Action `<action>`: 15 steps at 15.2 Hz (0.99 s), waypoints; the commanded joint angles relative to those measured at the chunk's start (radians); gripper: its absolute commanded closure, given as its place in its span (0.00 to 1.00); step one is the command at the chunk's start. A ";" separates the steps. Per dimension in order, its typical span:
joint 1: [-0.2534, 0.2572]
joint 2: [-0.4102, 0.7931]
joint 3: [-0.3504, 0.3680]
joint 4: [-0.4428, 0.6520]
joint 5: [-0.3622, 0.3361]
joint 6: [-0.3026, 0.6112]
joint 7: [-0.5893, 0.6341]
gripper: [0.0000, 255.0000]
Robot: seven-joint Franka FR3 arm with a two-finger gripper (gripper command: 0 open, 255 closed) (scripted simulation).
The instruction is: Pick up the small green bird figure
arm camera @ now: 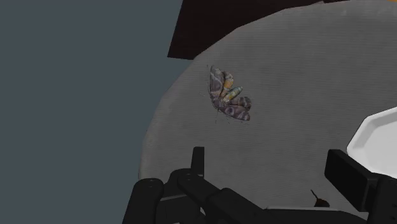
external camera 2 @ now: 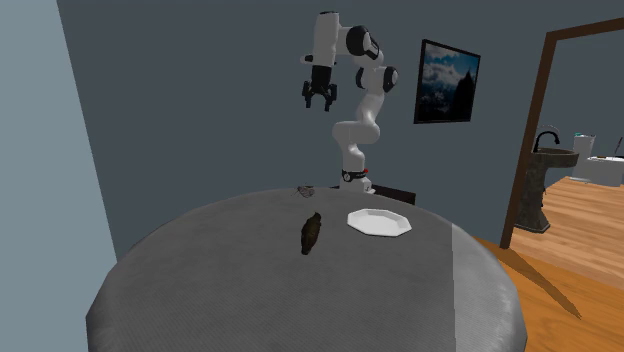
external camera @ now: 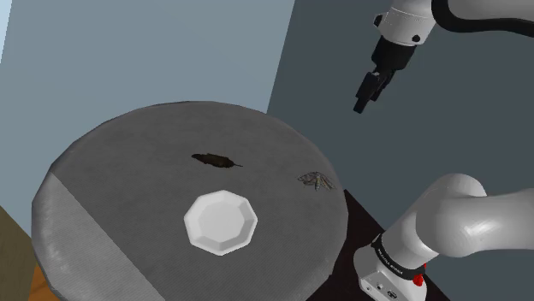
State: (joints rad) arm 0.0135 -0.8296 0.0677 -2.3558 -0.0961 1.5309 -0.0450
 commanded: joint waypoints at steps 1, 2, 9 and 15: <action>0.000 0.000 0.000 0.000 0.000 0.000 0.000 0.00; 0.003 0.027 0.007 -0.004 0.006 0.027 0.007 0.00; 0.025 0.244 0.055 0.003 0.041 0.204 0.051 0.00; 0.039 0.454 0.096 0.057 0.054 0.333 0.087 0.00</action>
State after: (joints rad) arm 0.0489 -0.4152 0.1546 -2.3076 -0.0447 1.8383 0.0324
